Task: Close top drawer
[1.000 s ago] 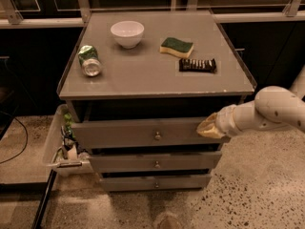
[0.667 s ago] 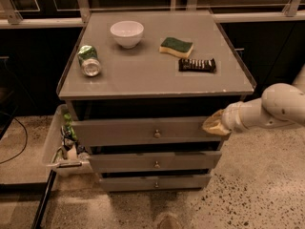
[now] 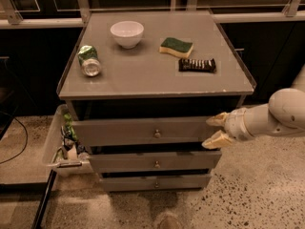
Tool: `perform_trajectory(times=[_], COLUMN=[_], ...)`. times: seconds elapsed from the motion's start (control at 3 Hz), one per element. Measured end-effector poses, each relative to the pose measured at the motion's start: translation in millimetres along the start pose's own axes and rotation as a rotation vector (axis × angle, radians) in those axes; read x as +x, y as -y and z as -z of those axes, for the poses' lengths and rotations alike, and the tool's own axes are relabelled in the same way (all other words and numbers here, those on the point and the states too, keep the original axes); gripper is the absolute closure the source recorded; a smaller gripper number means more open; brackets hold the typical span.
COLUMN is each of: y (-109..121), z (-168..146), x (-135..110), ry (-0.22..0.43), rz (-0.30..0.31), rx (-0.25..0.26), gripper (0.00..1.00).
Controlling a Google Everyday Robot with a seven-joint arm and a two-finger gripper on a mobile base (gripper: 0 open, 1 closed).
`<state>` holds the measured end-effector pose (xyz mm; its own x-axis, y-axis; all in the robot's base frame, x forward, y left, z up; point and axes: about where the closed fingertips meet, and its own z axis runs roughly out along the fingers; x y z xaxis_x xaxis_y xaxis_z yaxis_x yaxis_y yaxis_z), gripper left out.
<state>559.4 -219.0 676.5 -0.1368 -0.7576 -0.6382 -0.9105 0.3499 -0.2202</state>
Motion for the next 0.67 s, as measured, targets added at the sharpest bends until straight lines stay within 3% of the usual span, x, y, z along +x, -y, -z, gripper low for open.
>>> perform_trajectory(times=[0.33, 0.67], y=[-41.5, -49.9], z=[27.4, 30.0], x=[3.0, 4.2], ry=[0.006, 0.006], rz=[-0.039, -0.042], rx=[-0.053, -0.077], gripper=[0.61, 0.58])
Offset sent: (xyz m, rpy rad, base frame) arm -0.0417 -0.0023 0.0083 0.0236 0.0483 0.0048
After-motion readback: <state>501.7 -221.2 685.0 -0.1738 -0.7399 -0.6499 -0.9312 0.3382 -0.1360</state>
